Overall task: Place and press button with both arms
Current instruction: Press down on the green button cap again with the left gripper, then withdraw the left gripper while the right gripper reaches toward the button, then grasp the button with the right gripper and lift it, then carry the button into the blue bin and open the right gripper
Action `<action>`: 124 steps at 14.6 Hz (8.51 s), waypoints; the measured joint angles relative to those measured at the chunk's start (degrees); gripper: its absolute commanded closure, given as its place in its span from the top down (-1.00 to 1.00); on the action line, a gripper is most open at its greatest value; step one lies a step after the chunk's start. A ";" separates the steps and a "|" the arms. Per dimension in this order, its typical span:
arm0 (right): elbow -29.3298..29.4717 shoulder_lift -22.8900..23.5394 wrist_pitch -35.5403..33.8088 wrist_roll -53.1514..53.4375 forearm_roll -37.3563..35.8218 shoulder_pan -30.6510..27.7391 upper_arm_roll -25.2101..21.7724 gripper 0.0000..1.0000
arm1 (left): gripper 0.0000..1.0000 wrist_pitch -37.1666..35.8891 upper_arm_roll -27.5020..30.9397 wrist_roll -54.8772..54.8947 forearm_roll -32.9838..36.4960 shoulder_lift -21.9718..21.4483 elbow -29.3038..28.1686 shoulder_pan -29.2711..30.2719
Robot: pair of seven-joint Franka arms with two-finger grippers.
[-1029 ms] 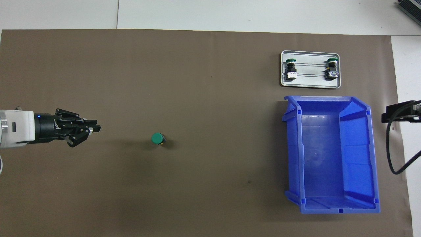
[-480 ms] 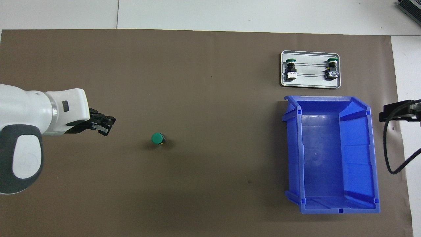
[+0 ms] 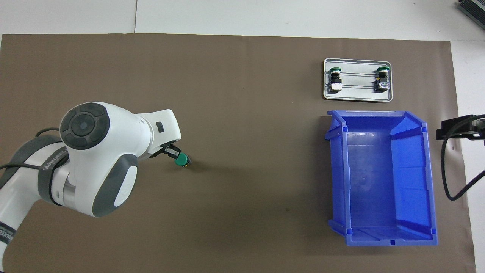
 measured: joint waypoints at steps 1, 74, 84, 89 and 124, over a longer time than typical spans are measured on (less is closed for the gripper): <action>0.00 0.00 0.00 0.00 0.00 0.00 0.00 1.00 | -1.00 0.14 0.01 -0.90 0.02 0.84 -0.04 -0.63; -2.29 37.07 61.38 26.08 -2.12 47.66 2.65 0.46 | 1.00 -35.07 2.89 -2.56 2.00 -2.86 27.41 17.67; -1.95 38.57 61.61 26.02 -6.25 48.71 2.49 -1.00 | 1.00 -34.58 3.09 -2.42 2.10 -2.86 27.28 17.85; 2.12 37.12 56.60 26.36 -6.25 47.90 0.79 -1.00 | 1.00 -34.56 3.09 -2.40 2.85 -2.86 27.18 17.85; -47.81 4.52 66.25 -16.85 1.77 0.52 0.29 -0.95 | 1.00 -34.57 3.09 -2.40 2.86 -2.87 27.03 17.85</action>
